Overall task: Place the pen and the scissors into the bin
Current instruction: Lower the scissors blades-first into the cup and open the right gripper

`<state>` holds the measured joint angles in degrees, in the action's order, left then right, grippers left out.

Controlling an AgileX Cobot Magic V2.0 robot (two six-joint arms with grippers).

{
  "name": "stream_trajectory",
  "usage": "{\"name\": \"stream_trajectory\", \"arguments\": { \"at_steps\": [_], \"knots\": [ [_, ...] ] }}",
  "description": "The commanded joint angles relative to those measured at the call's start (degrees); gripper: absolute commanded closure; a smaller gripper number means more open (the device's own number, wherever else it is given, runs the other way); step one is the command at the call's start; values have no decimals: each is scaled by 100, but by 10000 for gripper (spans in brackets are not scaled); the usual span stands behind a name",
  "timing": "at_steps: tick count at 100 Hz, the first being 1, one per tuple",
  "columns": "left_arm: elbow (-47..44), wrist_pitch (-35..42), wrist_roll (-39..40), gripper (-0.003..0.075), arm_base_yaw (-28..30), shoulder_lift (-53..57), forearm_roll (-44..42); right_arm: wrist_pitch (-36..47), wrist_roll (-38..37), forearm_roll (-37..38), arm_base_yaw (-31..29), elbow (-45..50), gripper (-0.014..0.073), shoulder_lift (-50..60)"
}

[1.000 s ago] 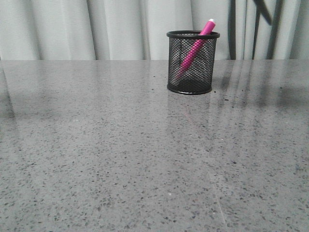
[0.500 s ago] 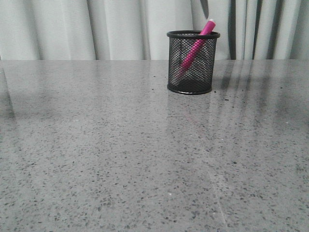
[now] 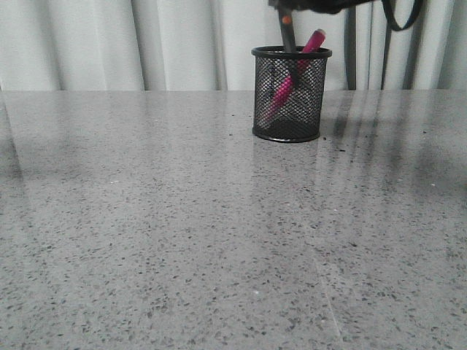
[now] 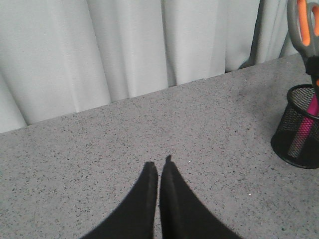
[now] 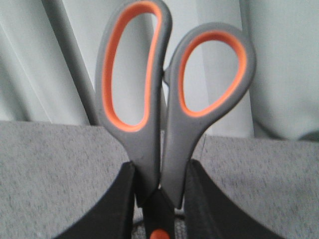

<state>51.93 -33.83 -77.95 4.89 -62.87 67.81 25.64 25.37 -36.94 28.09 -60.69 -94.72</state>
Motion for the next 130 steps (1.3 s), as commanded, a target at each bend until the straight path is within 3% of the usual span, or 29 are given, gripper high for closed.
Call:
{"name": "stream_trajectory", "arguments": {
  "at_steps": [1,56,67,91,130],
  "knots": [
    [147,102,32,739,12,125,301,679,-82,108,46,61,670,229],
    [147,102,32,739,12,125,301,900,-114,117,146,280,663,229],
    [147,102,32,739,12,125,301,889,-114,144,146,280,594,229],
    [147,102,32,739,12,125,301,851,-114,147,146,280,348,229],
    [147,102,32,739,12,125,290,900,178,156,146,280,340,819]
  ]
}}
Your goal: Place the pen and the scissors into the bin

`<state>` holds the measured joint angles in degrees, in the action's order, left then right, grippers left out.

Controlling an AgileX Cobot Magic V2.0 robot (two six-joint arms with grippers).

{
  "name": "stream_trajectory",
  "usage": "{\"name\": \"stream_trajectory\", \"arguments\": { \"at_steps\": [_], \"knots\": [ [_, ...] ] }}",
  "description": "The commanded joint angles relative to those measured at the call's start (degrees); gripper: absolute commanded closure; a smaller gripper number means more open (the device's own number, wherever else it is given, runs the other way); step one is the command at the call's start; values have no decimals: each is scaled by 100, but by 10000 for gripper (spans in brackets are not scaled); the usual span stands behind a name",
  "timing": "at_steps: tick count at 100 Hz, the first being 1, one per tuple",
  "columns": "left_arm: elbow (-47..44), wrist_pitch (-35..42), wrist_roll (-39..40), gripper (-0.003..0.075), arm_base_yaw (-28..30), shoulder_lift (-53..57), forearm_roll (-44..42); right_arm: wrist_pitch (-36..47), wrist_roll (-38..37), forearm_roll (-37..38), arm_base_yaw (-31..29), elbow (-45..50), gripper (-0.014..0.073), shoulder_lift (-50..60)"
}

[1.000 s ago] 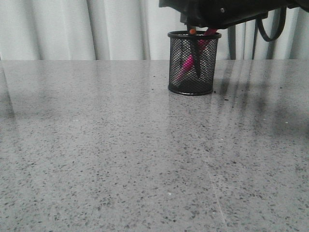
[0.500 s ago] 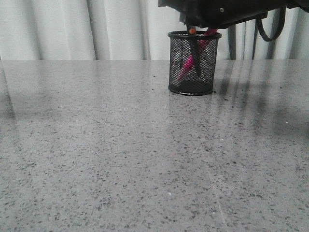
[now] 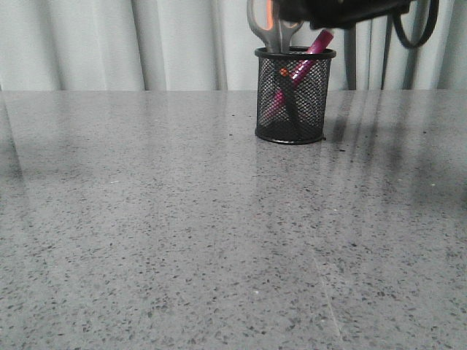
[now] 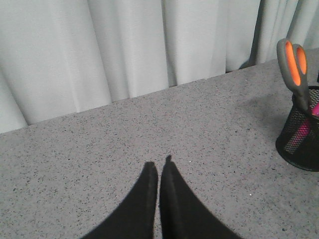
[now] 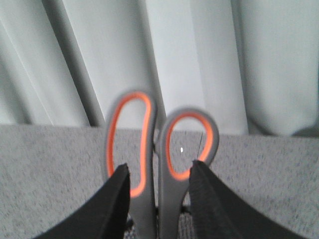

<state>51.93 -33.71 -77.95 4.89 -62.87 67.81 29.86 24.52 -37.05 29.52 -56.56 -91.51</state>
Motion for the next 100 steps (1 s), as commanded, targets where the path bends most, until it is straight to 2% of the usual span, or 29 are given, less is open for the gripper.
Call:
{"name": "stream_trajectory", "arguments": {
  "at_steps": [1,14,21,33,47,61,82,100],
  "knots": [
    [147,90,32,739,12,125,280,478,336,167,3,-133,341,522],
    [147,90,32,739,12,125,242,478,1098,167,3,-111,400,1044],
    [147,90,32,740,12,136,242,478,1425,167,-7,-49,482,1349],
    [147,107,20,739,12,204,242,478,1680,167,-7,260,669,1922],
    [139,299,-43,740,12,470,242,478,1680,167,-104,824,670,2691],
    [-236,754,-697,740,12,998,1002,267,1680,167,-352,1537,670,3548],
    [-1335,1084,-1764,740,12,2132,2232,-276,1680,167,-821,2770,670,4900],
    [-2406,1637,-1792,739,12,3442,2390,-425,1680,167,-890,3750,670,6087]
  ]
}}
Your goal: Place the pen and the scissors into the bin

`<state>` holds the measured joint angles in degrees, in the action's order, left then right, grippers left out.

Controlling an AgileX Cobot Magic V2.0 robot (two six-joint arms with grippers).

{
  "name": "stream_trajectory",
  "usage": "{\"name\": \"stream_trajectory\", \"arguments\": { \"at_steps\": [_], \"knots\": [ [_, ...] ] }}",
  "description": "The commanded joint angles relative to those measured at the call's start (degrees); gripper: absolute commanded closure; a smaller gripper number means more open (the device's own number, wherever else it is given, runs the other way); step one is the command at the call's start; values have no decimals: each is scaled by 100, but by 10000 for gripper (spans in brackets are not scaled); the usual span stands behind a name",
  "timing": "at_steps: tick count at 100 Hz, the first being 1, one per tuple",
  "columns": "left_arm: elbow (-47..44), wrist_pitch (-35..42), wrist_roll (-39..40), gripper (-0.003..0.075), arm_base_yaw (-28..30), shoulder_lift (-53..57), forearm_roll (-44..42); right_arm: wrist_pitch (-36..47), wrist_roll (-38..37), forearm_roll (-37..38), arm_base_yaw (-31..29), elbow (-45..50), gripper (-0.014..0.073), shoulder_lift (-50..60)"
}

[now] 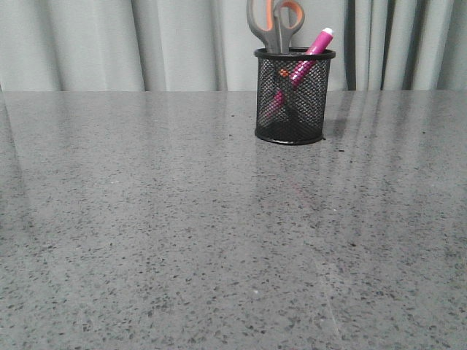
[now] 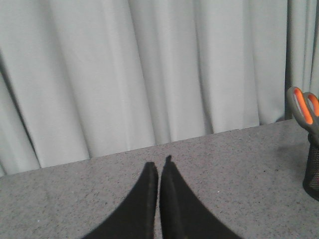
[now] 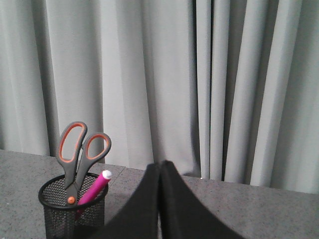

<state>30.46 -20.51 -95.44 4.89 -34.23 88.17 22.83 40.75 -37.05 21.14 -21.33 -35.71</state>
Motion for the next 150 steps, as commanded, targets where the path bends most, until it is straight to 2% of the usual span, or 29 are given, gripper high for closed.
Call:
{"name": "stream_trajectory", "arguments": {
  "at_steps": [1,21,49,70,150],
  "knots": [
    [-342,346,-44,739,12,633,366,278,57,167,-52,299,670,546],
    [-1399,925,-32,739,12,2168,803,278,57,89,-52,1160,670,1417],
    [-2290,975,-32,739,12,3456,973,375,57,69,-52,1565,670,1688],
    [-2478,943,-32,739,12,3570,1232,397,57,67,-52,1565,670,1688],
    [-2478,865,-32,739,12,3570,1233,252,57,67,-52,1565,670,1688]
  ]
}}
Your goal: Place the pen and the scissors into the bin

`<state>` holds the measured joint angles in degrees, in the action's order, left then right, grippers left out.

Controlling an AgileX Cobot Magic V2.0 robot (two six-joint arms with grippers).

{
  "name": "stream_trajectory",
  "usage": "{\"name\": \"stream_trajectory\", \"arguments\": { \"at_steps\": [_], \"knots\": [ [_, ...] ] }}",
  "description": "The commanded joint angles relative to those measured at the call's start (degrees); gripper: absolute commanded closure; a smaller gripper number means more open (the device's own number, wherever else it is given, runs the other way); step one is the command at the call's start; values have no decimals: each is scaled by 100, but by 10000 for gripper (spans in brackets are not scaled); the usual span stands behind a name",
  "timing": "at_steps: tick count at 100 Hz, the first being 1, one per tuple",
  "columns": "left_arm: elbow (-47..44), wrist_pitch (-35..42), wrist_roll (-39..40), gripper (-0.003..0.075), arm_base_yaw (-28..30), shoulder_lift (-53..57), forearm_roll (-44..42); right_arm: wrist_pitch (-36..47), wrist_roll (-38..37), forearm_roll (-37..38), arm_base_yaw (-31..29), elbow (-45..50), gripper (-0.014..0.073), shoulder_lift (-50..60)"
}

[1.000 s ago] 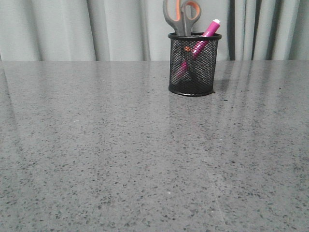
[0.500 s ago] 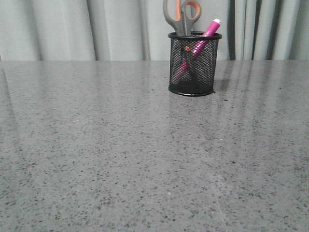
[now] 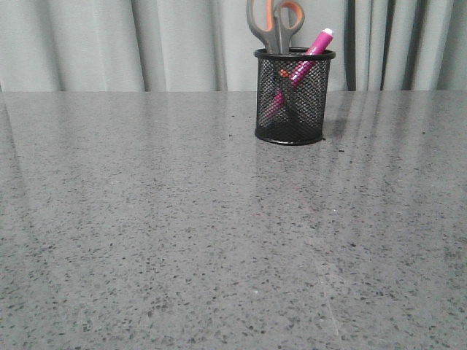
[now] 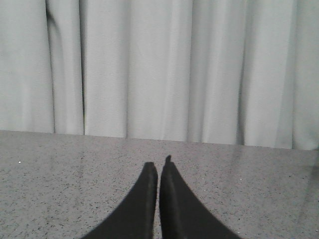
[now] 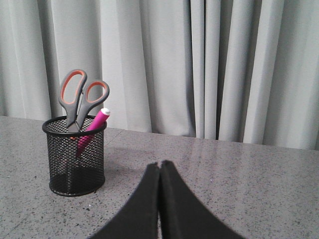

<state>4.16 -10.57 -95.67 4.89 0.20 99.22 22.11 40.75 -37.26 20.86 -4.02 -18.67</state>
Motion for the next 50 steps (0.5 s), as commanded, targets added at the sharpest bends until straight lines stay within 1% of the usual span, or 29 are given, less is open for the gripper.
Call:
{"name": "stream_trajectory", "arguments": {
  "at_steps": [1,34,38,41,44,46,50],
  "knots": [
    [153,-129,-8,739,12,127,127,325,57,89,-23,-166,670,-16],
    [144,-129,-8,739,12,127,104,325,57,89,-23,-166,670,-16],
    [144,-117,-8,739,12,127,16,325,57,89,-23,-166,670,-16],
    [144,-117,26,739,12,127,-210,325,57,89,-23,-166,670,-16],
    [144,-69,200,739,12,127,-485,325,57,89,-23,-166,670,-16],
    [155,-13,476,739,12,116,-754,325,57,89,-23,-166,670,-16],
    [168,114,1332,739,12,116,-1355,325,57,89,-23,-166,670,-16]
  ]
}}
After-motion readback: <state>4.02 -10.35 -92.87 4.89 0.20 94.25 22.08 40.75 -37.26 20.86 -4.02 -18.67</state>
